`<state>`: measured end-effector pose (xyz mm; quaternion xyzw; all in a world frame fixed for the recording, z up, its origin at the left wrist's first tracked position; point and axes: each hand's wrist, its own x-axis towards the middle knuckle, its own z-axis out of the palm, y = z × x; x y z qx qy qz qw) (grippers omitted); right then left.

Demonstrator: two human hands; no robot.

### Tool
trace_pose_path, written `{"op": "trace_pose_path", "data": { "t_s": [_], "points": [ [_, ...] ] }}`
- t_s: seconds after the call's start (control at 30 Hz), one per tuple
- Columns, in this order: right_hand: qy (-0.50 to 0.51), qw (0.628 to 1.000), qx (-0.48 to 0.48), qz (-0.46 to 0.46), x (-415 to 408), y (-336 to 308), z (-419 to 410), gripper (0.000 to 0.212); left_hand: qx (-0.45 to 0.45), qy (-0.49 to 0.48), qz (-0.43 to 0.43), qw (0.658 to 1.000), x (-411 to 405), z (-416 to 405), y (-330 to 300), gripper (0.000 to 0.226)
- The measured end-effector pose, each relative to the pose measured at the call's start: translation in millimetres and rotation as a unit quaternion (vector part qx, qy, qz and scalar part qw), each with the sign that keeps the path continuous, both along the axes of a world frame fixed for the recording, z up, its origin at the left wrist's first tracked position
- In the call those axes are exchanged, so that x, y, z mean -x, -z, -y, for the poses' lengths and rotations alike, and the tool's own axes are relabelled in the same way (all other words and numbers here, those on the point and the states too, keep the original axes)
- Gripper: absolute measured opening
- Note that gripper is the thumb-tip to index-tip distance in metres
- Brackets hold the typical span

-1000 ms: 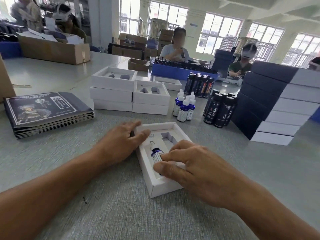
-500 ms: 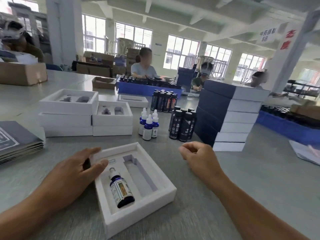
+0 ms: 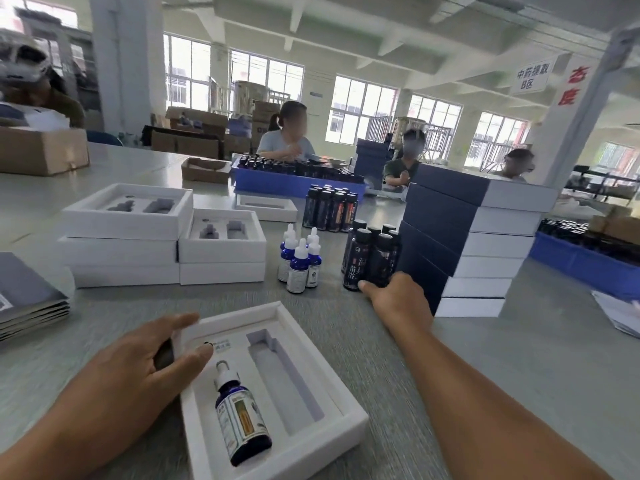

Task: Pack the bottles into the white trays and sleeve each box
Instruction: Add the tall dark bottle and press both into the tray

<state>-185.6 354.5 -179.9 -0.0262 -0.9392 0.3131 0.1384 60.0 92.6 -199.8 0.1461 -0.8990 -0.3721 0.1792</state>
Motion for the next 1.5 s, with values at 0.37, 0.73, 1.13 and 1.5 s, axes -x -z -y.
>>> {"op": "trace_pose_path", "data": {
  "t_s": [0.37, 0.73, 1.13, 1.5],
  "points": [
    [0.005, 0.999, 0.028, -0.041, -6, 2, -5, 0.018, -0.004, -0.007, 0.007, 1.000, -5, -10, -11, 0.072],
    [0.025, 0.999, 0.031, -0.021, -1, 3, 0, 0.038, 0.026, -0.019, 0.012, 0.999, -7, -12, -13, 0.056],
    [-0.116, 0.990, 0.079, -0.011, -37, -9, -19, 0.036, 0.030, -0.017, -0.005, 0.999, -5, -12, -9, 0.056],
    [-0.288, 0.952, 0.022, -0.103, -167, -35, -24, 0.030, 0.047, -0.005, 0.002, 0.999, -5, -13, -10, 0.057]
  ]
}}
